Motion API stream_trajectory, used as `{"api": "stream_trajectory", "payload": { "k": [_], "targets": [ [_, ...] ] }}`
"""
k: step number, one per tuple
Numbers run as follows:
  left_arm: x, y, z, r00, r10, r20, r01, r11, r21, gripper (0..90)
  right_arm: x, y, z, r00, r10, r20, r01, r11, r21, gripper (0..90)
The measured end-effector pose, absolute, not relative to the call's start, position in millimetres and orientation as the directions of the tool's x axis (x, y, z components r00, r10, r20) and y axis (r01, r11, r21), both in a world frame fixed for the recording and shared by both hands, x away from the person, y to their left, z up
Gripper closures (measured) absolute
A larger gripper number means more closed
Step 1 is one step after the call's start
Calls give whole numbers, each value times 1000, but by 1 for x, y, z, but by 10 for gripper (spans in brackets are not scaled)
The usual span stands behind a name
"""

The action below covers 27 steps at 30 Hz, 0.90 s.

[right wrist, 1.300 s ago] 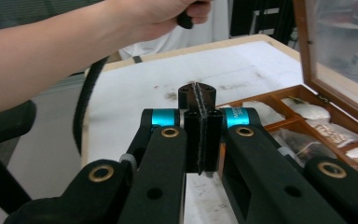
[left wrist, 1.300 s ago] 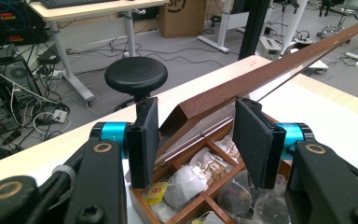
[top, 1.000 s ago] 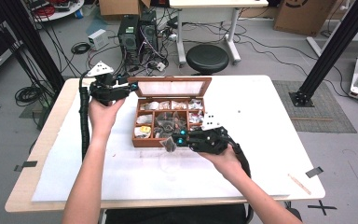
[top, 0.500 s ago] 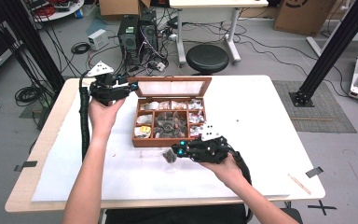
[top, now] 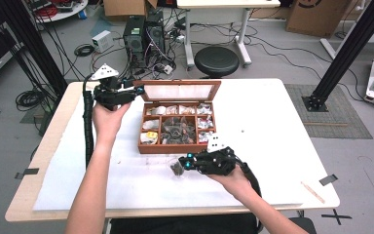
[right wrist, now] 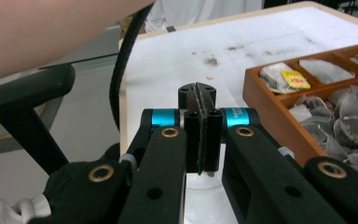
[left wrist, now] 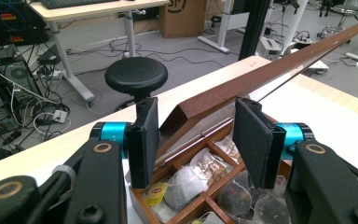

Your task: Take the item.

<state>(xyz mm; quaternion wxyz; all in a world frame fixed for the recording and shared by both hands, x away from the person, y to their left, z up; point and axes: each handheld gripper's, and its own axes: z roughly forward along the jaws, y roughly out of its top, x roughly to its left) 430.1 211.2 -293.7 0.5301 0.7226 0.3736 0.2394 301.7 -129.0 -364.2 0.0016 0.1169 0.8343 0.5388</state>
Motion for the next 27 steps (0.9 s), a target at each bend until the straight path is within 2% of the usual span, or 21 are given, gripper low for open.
{"api": "stream_trajectory", "payload": {
  "k": [22,24,27],
  "targets": [
    [430,211,-294,606,794,-50,285,-157,946,511,307,-126,-379,-962,225,152,237,424,874,900],
    [430,211,-294,605,795,-51,286,-157,945,511,307,-126,-379,-961,230,151,239,427,872,837],
    [430,211,-294,605,795,-47,285,-161,945,511,308,-126,-380,-959,232,162,250,429,868,801]
  ]
}}
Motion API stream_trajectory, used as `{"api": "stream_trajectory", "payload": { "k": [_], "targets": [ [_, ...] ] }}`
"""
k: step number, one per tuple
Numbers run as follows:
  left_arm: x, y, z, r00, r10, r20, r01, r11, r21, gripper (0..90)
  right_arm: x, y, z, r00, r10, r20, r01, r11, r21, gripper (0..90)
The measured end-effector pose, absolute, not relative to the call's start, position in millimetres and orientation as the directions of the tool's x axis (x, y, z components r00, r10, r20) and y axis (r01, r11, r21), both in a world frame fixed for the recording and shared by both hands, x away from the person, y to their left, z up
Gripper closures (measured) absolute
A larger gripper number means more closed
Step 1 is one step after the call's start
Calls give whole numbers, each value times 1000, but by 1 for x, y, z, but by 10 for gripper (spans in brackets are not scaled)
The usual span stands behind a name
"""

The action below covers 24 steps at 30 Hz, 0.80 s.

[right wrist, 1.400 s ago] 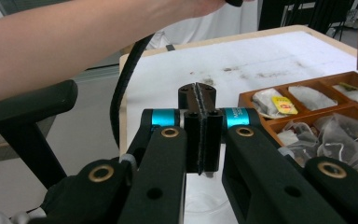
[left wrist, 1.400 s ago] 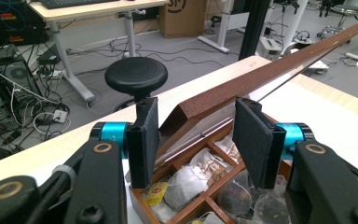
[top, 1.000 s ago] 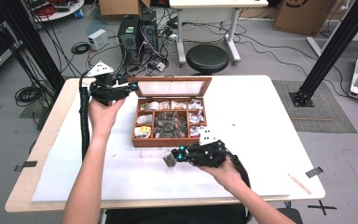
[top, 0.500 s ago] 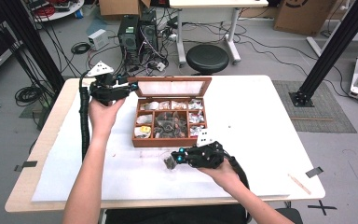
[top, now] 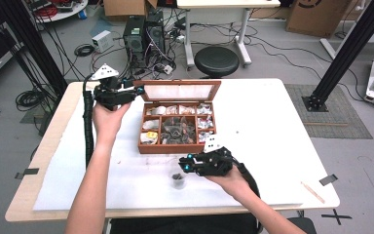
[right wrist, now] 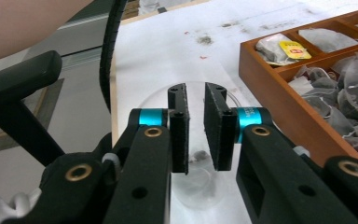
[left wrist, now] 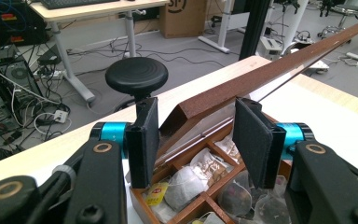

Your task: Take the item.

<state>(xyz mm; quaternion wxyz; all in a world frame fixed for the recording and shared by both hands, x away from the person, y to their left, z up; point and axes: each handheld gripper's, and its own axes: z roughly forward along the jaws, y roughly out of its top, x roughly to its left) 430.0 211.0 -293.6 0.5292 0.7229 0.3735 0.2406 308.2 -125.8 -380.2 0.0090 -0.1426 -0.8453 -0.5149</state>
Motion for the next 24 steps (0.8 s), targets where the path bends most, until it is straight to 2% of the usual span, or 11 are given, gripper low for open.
{"api": "stream_trajectory", "payload": {
  "k": [11,24],
  "targets": [
    [430,211,-294,605,795,-48,285,-159,945,511,311,-135,-373,-951,267,157,254,384,888,650],
    [430,210,-294,602,797,-46,284,-160,945,510,320,-153,-363,-928,344,143,263,333,905,549]
  ]
}}
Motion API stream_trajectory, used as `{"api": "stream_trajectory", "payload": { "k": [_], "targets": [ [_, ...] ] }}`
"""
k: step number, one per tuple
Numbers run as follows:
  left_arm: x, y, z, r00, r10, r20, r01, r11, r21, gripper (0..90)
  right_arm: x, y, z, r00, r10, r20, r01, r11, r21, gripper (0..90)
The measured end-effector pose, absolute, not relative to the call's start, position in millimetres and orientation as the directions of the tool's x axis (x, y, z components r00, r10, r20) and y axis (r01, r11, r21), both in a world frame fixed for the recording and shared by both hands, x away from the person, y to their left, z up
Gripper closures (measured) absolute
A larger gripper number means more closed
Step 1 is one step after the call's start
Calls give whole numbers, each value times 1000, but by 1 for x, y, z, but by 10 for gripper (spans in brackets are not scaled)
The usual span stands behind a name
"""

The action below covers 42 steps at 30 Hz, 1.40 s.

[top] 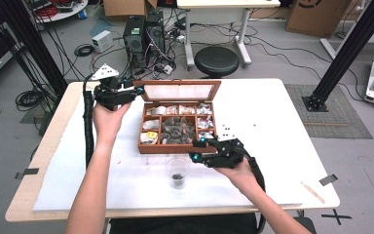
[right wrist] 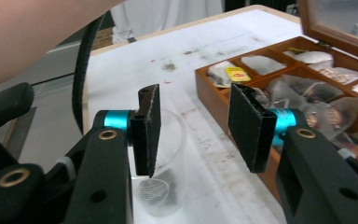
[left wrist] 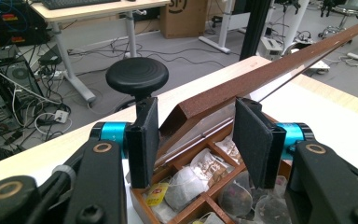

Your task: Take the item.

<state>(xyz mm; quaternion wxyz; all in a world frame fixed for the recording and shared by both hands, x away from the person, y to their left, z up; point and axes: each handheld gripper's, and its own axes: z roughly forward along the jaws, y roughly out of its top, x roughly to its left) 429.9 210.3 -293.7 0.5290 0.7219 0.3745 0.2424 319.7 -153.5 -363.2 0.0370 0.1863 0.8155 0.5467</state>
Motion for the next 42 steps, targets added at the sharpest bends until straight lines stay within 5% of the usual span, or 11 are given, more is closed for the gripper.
{"api": "stream_trajectory", "payload": {
  "k": [30,42],
  "targets": [
    [430,210,-296,598,800,-58,285,-144,948,500,338,-244,-356,-740,667,88,307,219,926,409],
    [430,209,-296,596,801,-58,287,-145,947,495,337,-256,-356,-707,703,76,298,199,934,394]
  ]
}}
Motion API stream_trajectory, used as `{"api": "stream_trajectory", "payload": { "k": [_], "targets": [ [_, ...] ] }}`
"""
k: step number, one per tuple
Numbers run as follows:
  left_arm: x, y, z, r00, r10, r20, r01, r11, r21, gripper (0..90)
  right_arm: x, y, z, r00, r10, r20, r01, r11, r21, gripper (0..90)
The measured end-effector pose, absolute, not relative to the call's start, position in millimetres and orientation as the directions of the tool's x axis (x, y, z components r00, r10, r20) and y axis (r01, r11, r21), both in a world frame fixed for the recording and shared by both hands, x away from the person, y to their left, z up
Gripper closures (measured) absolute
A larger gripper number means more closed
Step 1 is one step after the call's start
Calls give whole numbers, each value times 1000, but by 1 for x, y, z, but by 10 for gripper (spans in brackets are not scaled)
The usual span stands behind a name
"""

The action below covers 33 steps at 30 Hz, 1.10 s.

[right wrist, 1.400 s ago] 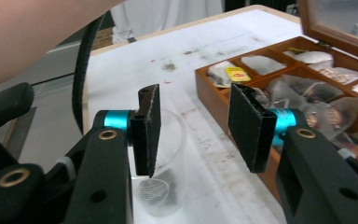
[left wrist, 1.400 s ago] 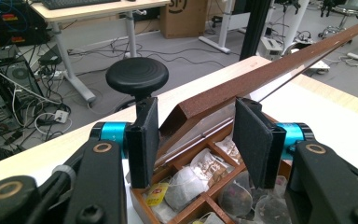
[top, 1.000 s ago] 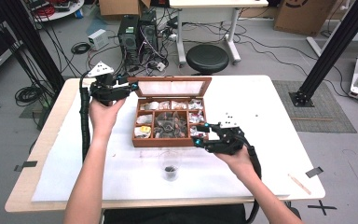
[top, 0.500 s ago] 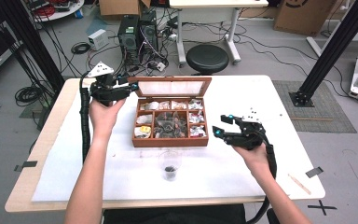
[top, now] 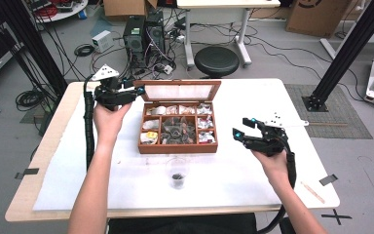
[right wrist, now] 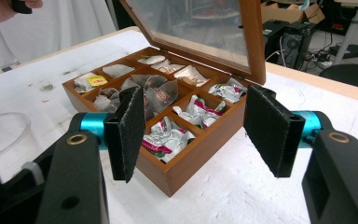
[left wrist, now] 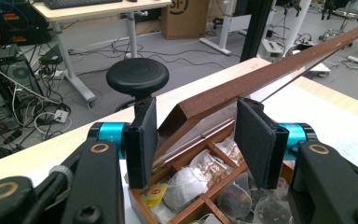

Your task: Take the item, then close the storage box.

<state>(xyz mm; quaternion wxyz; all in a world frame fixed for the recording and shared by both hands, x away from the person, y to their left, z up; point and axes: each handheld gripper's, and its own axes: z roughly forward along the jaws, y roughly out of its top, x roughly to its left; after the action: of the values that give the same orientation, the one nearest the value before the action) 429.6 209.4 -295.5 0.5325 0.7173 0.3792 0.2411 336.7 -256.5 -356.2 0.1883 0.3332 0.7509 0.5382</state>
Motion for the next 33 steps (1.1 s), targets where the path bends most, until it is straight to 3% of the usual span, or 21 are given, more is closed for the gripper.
{"api": "stream_trajectory", "payload": {
  "k": [33],
  "targets": [
    [429,210,-298,600,798,-66,291,-140,947,476,335,-258,-360,-689,722,69,304,202,931,373]
  ]
}}
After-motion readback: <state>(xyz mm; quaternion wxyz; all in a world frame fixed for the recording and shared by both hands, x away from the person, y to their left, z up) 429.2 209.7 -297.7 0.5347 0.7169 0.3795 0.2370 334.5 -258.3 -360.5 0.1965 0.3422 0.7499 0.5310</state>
